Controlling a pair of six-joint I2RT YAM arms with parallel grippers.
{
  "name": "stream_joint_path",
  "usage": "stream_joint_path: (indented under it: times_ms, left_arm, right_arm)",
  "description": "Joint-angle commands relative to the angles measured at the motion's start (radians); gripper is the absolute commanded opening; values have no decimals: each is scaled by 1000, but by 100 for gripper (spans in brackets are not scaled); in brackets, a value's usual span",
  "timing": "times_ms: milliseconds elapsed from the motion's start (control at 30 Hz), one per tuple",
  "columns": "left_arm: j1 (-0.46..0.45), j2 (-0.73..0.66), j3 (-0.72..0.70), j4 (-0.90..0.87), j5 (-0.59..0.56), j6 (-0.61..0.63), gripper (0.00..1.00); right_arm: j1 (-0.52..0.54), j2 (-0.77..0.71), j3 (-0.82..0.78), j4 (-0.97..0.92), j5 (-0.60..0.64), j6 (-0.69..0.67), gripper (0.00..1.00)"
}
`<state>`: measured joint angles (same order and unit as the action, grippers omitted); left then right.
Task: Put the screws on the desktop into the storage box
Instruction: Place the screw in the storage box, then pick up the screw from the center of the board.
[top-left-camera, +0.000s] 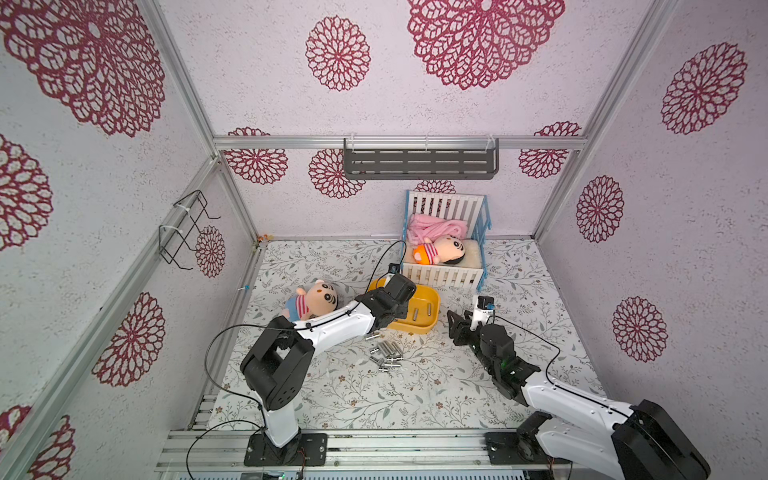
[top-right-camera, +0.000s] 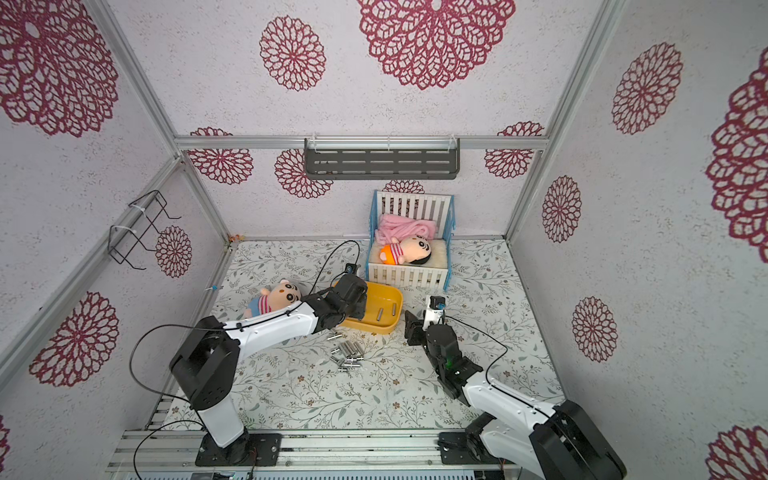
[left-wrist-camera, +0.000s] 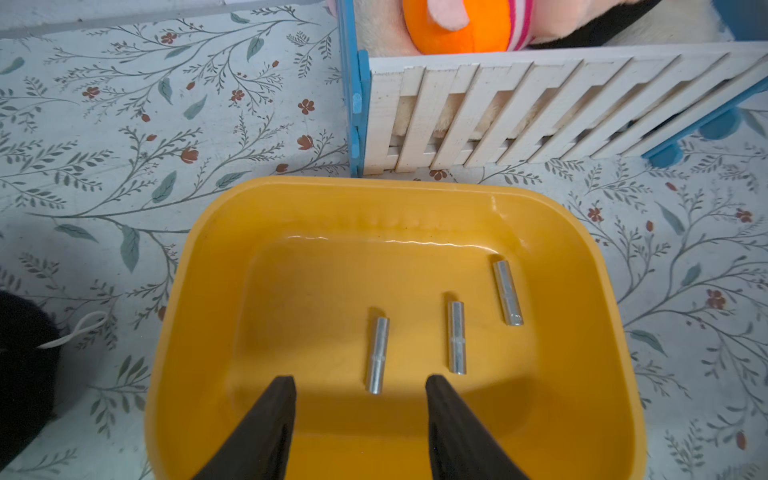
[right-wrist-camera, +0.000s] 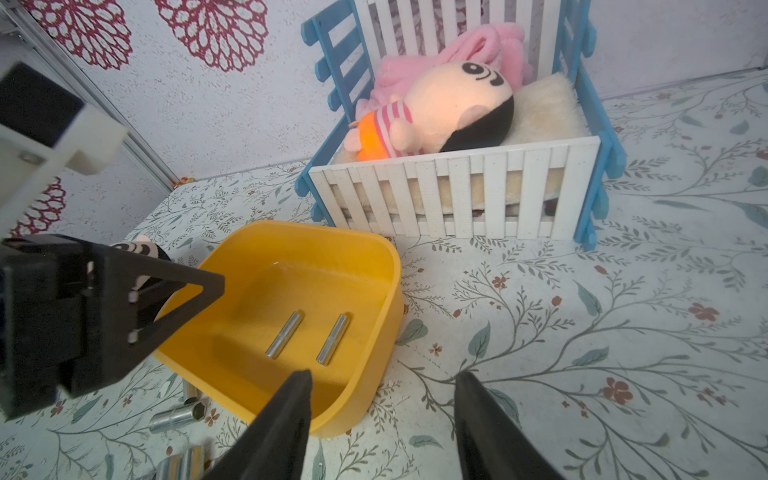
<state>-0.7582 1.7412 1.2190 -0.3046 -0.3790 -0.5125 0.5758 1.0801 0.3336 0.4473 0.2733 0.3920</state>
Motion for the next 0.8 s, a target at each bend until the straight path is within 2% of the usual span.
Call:
stream_joint_path:
  times_ms: [0, 67, 167, 300, 533, 767]
  left_arm:
    - [0, -130, -60, 7, 17, 12, 63]
    - [0, -202, -116, 2, 20, 5, 76]
    - [-2, -326, -215, 2, 46, 17, 80]
    - [-6, -496, -371, 4, 46, 16, 98]
    - [-6, -720, -605, 18, -15, -5, 97]
    - [2, -836, -741, 87, -47, -22, 97]
  right_arm:
    - [-4, -6, 21, 41, -19, -22, 59]
    - [-5, -7, 22, 42, -28, -23, 59]
    - [-5, -8, 22, 45, -49, -21, 60]
    - [-3, -11, 20, 55, -107, -13, 59]
    - [24, 1, 20, 69, -154, -23, 57]
    - [113, 32, 51, 71, -200, -41, 54]
